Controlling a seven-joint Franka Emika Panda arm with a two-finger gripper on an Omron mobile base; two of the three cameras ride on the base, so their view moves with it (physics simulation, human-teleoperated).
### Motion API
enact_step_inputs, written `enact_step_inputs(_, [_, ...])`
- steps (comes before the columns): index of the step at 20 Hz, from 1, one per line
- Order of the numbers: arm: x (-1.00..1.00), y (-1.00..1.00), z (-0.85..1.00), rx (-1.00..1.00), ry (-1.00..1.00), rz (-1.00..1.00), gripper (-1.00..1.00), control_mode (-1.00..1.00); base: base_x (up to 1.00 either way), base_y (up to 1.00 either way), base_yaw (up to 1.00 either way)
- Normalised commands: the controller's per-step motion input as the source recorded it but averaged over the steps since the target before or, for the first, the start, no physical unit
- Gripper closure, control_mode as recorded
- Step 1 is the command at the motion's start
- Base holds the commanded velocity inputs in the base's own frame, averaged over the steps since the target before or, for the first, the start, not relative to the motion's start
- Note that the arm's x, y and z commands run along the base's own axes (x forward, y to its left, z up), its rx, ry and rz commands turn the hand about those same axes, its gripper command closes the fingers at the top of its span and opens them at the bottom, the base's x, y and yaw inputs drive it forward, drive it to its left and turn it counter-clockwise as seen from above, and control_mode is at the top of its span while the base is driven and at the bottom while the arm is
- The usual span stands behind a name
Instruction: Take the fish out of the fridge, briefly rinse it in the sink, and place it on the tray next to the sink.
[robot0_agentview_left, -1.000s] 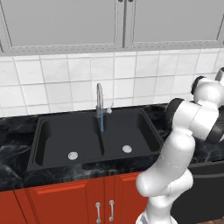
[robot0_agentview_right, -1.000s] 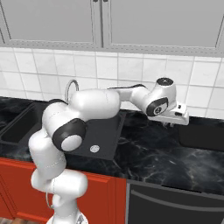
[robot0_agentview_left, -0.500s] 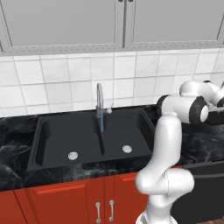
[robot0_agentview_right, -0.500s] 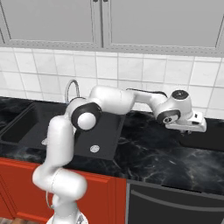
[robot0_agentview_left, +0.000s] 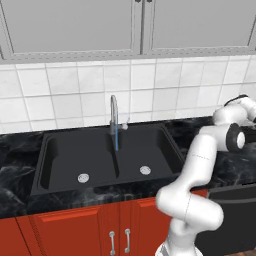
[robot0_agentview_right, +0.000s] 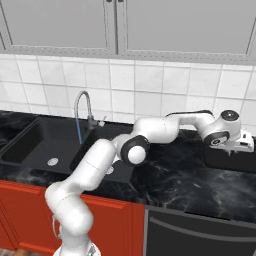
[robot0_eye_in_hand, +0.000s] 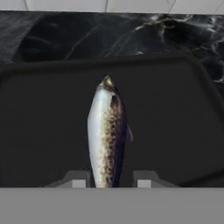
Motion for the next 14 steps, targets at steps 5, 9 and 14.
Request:
enact_step_inputs(5, [-0.35, 0.29, 0.38, 0.01, 0.00, 0.00, -1.00, -1.00, 0.00, 0.00, 0.00])
enact_step_inputs(9, [-0.96, 0.96, 0.49, 0.00, 0.05, 0.00, -1.00, -1.00, 0.00, 0.00, 0.00])
enact_step_inputs(14, [-1.00, 1.00, -0.10, -0.04, 0.02, 0.00, -1.00, -1.00, 0.00, 0.00, 0.00])
